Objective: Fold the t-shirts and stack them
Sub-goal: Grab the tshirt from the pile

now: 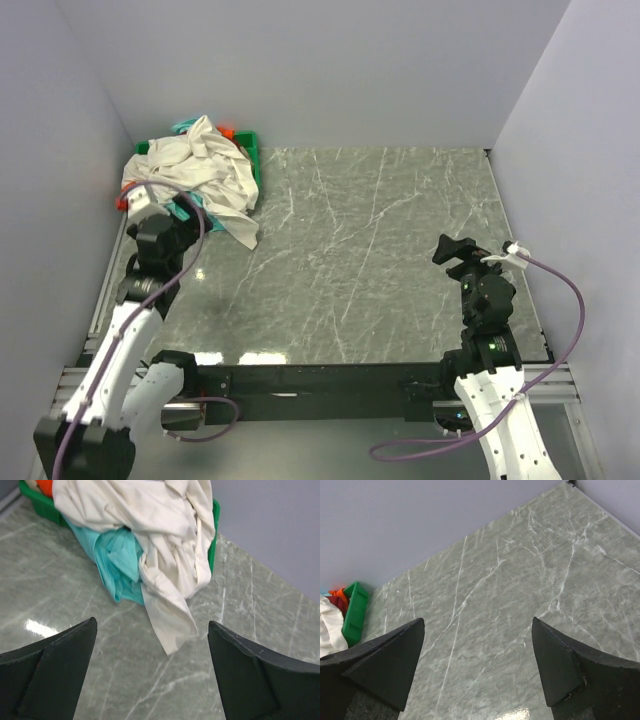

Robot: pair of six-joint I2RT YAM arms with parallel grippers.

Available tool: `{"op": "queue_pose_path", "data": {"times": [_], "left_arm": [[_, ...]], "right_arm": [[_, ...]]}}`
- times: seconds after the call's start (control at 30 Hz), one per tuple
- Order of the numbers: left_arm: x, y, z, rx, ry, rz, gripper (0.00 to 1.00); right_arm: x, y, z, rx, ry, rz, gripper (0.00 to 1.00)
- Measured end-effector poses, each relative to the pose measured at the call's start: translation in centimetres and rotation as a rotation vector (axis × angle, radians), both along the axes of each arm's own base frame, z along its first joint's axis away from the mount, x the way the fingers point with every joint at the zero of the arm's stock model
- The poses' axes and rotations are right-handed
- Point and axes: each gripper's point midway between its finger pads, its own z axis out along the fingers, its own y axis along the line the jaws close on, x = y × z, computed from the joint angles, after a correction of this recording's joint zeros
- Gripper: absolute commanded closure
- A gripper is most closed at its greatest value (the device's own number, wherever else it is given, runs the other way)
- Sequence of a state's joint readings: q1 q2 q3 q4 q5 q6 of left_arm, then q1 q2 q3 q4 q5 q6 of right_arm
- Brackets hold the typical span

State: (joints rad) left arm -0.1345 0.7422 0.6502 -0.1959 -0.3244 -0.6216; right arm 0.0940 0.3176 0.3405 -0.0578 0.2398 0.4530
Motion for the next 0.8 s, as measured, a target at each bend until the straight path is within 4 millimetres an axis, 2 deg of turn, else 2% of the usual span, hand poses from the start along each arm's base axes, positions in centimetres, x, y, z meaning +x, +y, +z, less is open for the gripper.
{"op": "queue_pose_path", "data": {"times": [0.1, 0.2, 0.37, 0.47, 0.57, 0.7, 0.8], "left_arm": [[2.5, 0.4, 0.8, 0.048, 0.037, 0.024, 0.01], [5.9, 0.6, 1.8, 0.098, 0.064, 0.04, 0.01], [12.7, 0.9, 2.2, 0.176, 0.128, 0.048, 0.0], [16.3, 1.6, 0.7, 0.189, 0.188, 0.032, 0.01], [19.4, 2.6, -1.8, 0.201, 0.267, 0.02, 0.01], [21.3, 2.5, -5.9, 0.213, 0.38, -0.014, 0.0], [21.3, 2.1, -9.0, 0.21, 0.463, -0.043, 0.03]], "right_arm": [[0.0, 0.0, 0.0, 0.003, 0.0, 0.0, 0.07], [0.0, 0.0, -0.1, 0.002, 0.003, -0.003, 0.07], [0.0, -0.1, -0.1, 0.003, 0.005, -0.004, 0.07], [-0.1, -0.1, -0.1, 0.003, 0.003, -0.004, 0.06], [-0.1, -0.1, -0.1, 0.003, 0.003, -0.004, 0.06], [-0.1, -0.1, -0.1, 0.005, 0.004, -0.005, 0.06], [-0.1, 0.0, -0.1, 0.008, 0.004, -0.005, 0.06]]}}
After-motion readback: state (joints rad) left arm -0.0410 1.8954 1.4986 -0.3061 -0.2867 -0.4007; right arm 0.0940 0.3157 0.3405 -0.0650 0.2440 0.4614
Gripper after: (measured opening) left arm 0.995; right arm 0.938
